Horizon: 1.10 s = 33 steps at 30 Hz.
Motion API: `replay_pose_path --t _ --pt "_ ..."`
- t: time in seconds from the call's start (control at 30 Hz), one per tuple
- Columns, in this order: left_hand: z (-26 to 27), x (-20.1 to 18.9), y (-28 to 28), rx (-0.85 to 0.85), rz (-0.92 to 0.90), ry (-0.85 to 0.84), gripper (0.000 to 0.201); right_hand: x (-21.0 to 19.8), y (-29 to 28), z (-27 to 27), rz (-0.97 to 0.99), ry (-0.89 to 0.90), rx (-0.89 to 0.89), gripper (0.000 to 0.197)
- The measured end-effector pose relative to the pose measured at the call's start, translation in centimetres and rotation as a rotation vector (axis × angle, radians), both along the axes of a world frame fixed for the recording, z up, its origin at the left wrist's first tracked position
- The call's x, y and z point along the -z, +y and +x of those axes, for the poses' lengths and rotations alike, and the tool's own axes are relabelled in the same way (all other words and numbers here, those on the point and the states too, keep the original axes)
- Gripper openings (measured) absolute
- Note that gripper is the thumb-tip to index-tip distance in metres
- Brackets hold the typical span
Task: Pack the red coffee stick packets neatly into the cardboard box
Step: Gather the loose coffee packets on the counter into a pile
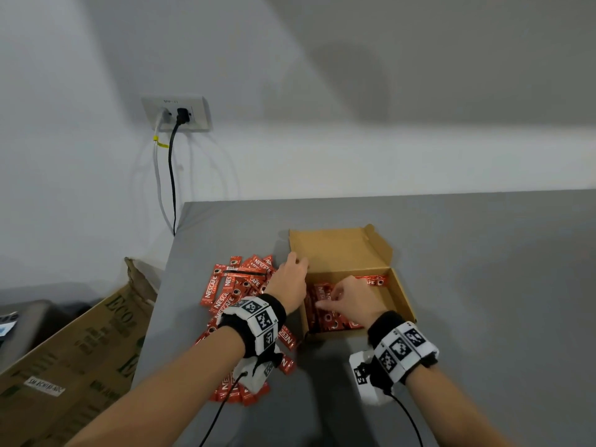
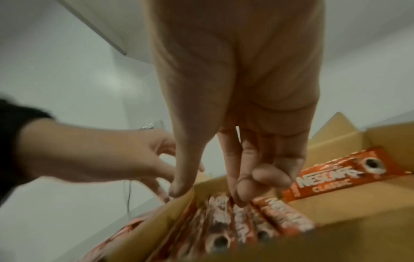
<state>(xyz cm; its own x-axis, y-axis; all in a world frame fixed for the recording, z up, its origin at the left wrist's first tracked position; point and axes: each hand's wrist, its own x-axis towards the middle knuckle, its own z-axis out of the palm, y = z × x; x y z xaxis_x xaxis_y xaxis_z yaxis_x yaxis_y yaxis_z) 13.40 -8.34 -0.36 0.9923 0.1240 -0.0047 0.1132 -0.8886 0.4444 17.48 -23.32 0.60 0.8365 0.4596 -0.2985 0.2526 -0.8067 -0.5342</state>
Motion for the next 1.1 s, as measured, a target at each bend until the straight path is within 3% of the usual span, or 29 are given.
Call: replay_pose_path --t 0.07,0.2,0.37,0.5,0.57,0.67,0.8,0.93,1.1 --pt "-0.2 -0.1 0.4 0.001 0.009 -0.052 0.03 -0.3 -1.7 1.0 0.024 -0.021 0.081 0.027" --pt "-0.9 -0.4 2.1 -0.074 0.05 -0.117 0.02 -0.2 -4.9 2.5 -0.138 -0.075 0.126 0.008" --pt "-2.2 -0.8 6.6 -0.244 0.179 0.131 0.03 0.0 -4.8 1.6 -0.021 -0.158 0.171 0.008" --pt "-2.9 -0.8 8.8 -0.342 0.322 0.256 0.036 -1.6 -1.0 -1.0 0.118 -0.229 -0.011 0.017" --pt "-3.2 -0.3 9.7 -0.448 0.26 0.309 0.043 -2.4 1.4 -2.7 0.192 -0.233 -0.112 0.02" --pt "-3.7 1.1 10.3 -0.485 0.13 0.385 0.069 -2.3 5.1 -5.0 0.198 -0.215 -0.268 0.019" --pt "-3.9 2.0 9.8 -0.464 0.073 0.327 0.071 -1.1 8.0 -5.9 0.062 -0.156 -0.354 0.027" --pt "-3.7 1.9 9.5 -0.425 -0.016 0.299 0.063 -0.1 10.0 -4.4 0.021 -0.186 -0.276 0.042" --pt "-4.2 0.9 10.7 -0.484 0.049 0.358 0.068 1.0 13.1 -3.1 -0.08 -0.136 -0.246 0.084"
